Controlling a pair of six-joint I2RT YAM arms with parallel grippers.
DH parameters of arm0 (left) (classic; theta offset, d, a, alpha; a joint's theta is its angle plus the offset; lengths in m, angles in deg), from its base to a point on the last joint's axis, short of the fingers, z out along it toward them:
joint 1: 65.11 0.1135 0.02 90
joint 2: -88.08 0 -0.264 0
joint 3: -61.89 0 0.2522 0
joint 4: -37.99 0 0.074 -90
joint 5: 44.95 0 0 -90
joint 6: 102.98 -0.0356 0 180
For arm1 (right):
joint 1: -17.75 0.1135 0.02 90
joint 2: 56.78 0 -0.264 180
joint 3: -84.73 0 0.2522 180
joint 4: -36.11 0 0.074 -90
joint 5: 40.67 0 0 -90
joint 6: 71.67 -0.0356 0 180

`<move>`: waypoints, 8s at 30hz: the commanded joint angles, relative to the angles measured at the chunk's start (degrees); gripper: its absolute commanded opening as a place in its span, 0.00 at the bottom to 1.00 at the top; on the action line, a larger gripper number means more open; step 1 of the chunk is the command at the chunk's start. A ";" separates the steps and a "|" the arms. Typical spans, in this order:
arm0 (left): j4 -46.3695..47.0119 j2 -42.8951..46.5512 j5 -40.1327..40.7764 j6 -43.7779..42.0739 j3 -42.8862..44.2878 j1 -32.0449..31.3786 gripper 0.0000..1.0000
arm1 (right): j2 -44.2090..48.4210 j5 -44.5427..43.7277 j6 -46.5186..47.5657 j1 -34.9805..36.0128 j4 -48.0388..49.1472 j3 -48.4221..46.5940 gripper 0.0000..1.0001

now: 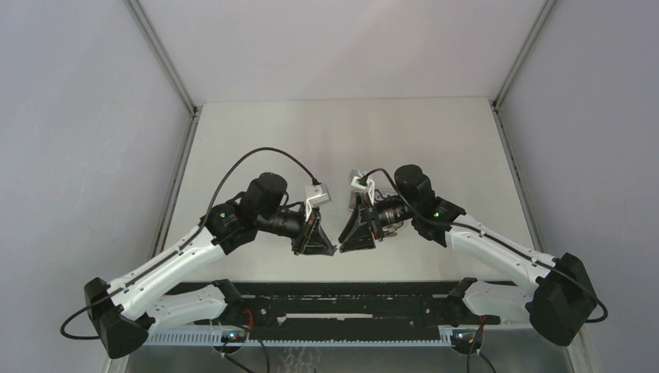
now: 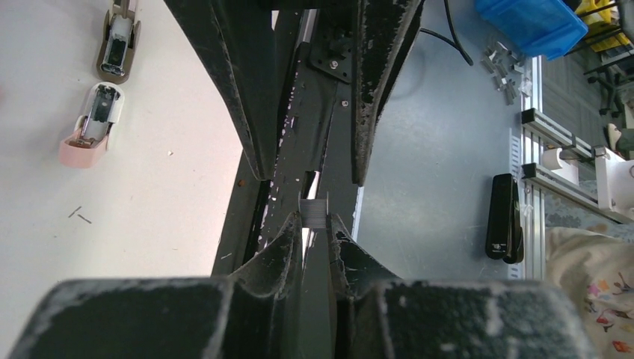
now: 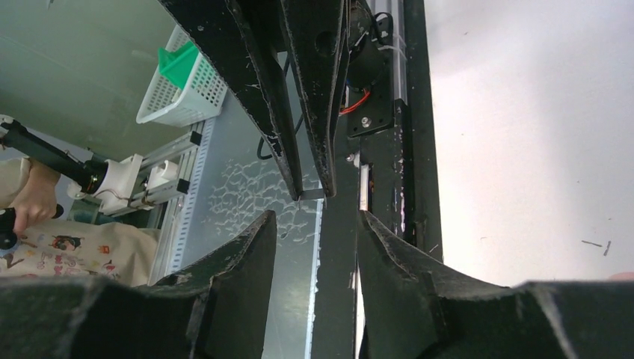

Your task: Load the staples into the stapler

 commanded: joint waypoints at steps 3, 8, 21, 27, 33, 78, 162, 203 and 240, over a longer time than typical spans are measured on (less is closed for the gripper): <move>3.21 0.92 -2.62 1.57 3.54 0.07 0.13 | -0.32 1.00 -0.36 0.87 3.73 -2.64 0.41; 3.70 0.85 -2.71 2.03 3.40 0.07 0.13 | -0.77 1.26 -1.16 1.22 5.05 -2.86 0.39; 4.41 1.41 -1.93 2.83 2.77 0.07 0.11 | -1.26 2.13 -0.96 2.12 4.69 -3.47 0.24; 4.81 1.58 -1.49 3.43 2.32 0.07 0.11 | -1.10 2.04 -0.55 2.08 3.98 -3.47 0.11; 4.70 2.59 2.98 3.87 0.88 0.34 0.54 | 0.49 -0.37 0.32 1.35 2.45 -3.43 0.06; 33.06 -30.07 37.54 39.68 -6.55 -2.19 0.30 | 21.22 -31.19 4.91 -8.37 -8.49 9.97 0.06; -0.36 -31.84 16.36 5.51 4.86 11.85 0.00 | -19.94 -59.68 7.68 17.40 22.11 10.56 0.08; -0.36 -32.03 16.27 5.00 4.67 11.92 0.00 | -21.12 -60.49 8.18 17.06 19.49 9.61 0.06; -0.35 -32.03 16.45 3.49 4.34 11.93 0.00 | -21.56 -54.99 11.74 14.11 13.16 8.34 0.05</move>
